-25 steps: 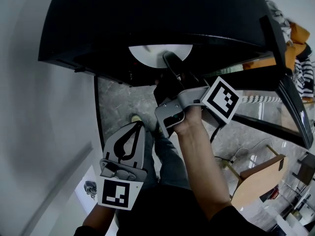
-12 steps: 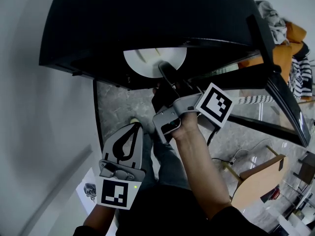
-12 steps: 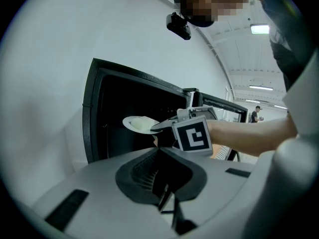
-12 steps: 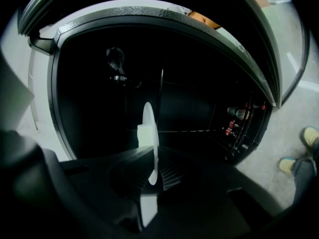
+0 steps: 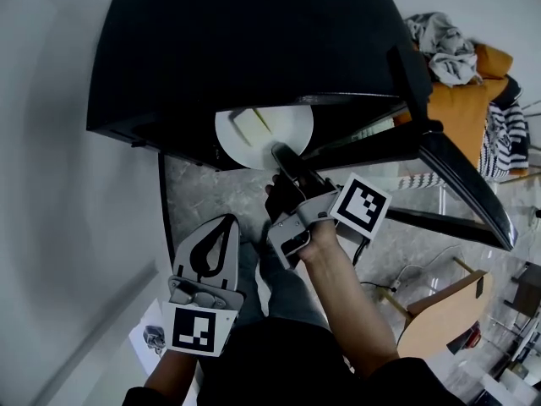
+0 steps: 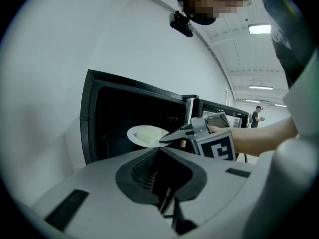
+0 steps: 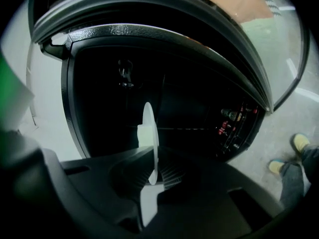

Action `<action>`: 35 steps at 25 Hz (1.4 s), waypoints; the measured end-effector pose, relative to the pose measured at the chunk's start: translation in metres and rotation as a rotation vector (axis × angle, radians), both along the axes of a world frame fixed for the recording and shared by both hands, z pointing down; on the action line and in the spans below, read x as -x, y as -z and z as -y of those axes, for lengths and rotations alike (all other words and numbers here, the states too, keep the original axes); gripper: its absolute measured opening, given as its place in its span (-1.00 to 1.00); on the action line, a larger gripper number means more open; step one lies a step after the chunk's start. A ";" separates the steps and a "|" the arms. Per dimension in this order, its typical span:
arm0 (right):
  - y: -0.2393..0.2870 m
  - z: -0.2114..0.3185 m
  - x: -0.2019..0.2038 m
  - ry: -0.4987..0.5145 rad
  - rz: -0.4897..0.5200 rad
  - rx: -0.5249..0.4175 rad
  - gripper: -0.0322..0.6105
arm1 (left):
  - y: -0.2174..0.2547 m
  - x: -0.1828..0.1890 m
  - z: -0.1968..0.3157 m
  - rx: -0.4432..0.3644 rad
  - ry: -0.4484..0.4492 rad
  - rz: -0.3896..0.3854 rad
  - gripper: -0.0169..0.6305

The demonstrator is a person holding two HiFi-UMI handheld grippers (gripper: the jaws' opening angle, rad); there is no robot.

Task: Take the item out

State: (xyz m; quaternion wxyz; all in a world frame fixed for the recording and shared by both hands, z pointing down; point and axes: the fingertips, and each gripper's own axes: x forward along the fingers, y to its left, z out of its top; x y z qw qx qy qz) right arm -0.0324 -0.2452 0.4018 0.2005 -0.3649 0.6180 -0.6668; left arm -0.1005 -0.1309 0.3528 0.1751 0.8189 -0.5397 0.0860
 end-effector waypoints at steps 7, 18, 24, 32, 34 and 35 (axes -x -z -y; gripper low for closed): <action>0.009 -0.009 -0.012 0.030 -0.022 0.023 -0.82 | 0.019 0.004 0.015 -0.030 -0.002 0.028 -0.92; 0.043 -0.054 -0.029 0.160 -0.050 -0.002 -0.82 | 0.045 0.003 0.001 -0.097 0.001 0.065 -0.92; 0.079 -0.096 -0.062 0.254 -0.066 -0.029 -0.82 | 0.076 -0.021 -0.022 -0.115 0.009 0.080 -0.92; 0.084 -0.103 -0.063 0.313 -0.075 -0.068 -0.82 | 0.065 -0.014 -0.019 -0.141 0.005 0.066 -0.92; 0.085 -0.102 -0.063 0.320 -0.087 -0.082 -0.82 | 0.061 -0.014 -0.016 -0.151 -0.002 0.059 -0.92; 0.085 -0.101 -0.063 0.323 -0.091 -0.092 -0.82 | 0.059 -0.014 -0.014 -0.156 -0.007 0.055 -0.92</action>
